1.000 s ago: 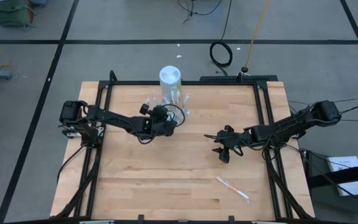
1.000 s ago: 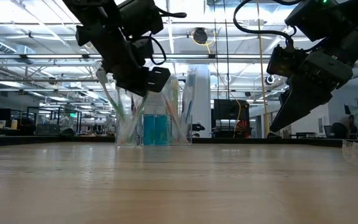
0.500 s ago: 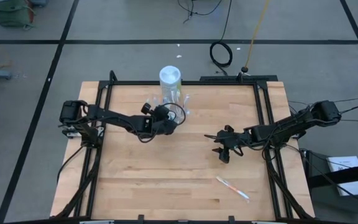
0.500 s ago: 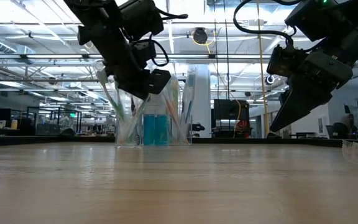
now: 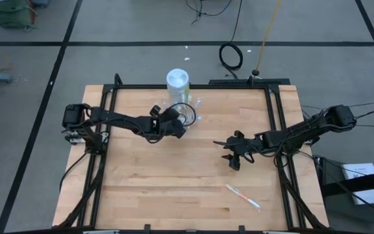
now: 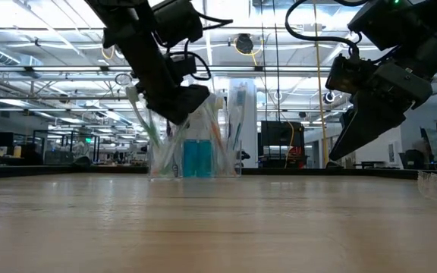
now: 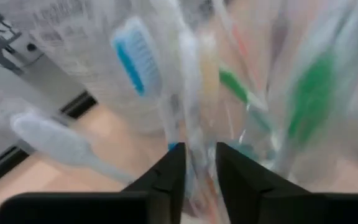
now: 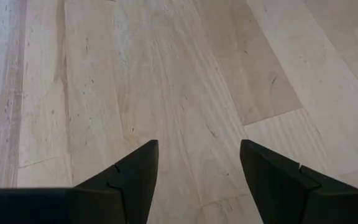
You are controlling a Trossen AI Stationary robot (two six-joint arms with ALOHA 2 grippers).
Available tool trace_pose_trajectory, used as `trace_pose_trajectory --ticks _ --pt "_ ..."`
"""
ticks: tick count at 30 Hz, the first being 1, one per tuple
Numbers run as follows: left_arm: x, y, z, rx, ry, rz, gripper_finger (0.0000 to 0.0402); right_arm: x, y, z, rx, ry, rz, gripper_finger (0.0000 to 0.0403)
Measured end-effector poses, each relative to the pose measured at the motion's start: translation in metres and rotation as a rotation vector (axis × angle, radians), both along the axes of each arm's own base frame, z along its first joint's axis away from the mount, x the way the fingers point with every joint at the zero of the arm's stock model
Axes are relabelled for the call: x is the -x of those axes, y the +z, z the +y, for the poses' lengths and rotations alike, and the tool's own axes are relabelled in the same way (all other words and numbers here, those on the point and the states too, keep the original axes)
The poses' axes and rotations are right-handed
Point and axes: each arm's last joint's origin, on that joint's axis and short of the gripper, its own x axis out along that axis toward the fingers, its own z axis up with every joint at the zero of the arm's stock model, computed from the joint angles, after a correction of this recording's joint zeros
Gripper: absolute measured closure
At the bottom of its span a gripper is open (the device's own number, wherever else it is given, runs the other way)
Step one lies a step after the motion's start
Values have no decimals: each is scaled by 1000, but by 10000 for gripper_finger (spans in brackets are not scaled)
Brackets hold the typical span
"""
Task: Pick & Place toothbrushing station
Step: Put the orange toothbrush into the transparent organizer
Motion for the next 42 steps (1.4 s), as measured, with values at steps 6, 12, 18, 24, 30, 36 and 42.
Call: trace_pose_trajectory --ticks 6,12,18,24,30,36,42 --pt "0 1 1 57 -31 17 255 0 0 0 0 1 0 181" --pt "-9 32 1 59 -56 79 243 0 0 0 -1 2 0 181" --pt "-13 69 1 42 -88 149 243 0 0 0 -2 1 0 181" --pt "-4 93 -5 149 -77 229 243 0 0 0 0 3 0 181" --pt "12 106 -20 242 30 286 243 0 0 0 2 5 0 181" --pt "37 125 -55 181 28 257 243 0 0 0 2 5 1 181" --pt "71 129 -87 207 50 243 243 0 0 0 21 23 2 181"
